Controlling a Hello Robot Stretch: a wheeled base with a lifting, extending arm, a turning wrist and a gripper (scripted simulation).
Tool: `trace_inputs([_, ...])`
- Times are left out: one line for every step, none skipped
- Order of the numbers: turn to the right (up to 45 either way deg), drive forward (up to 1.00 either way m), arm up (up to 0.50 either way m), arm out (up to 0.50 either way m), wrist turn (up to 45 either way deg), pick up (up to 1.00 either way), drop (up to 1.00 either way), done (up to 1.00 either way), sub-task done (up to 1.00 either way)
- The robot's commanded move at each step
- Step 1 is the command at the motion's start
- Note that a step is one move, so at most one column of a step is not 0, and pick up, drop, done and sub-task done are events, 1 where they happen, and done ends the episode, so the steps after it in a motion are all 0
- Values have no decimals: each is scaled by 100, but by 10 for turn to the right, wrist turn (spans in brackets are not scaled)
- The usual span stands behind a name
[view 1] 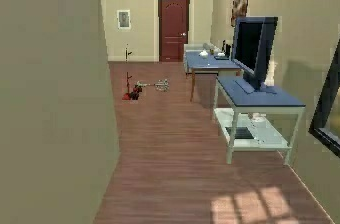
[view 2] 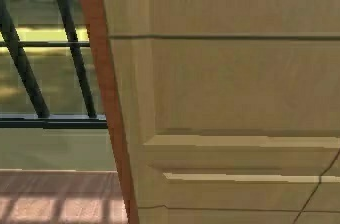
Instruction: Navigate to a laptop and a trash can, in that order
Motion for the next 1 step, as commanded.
trace_inputs([0,100,0,0,0,0,0,0,0])
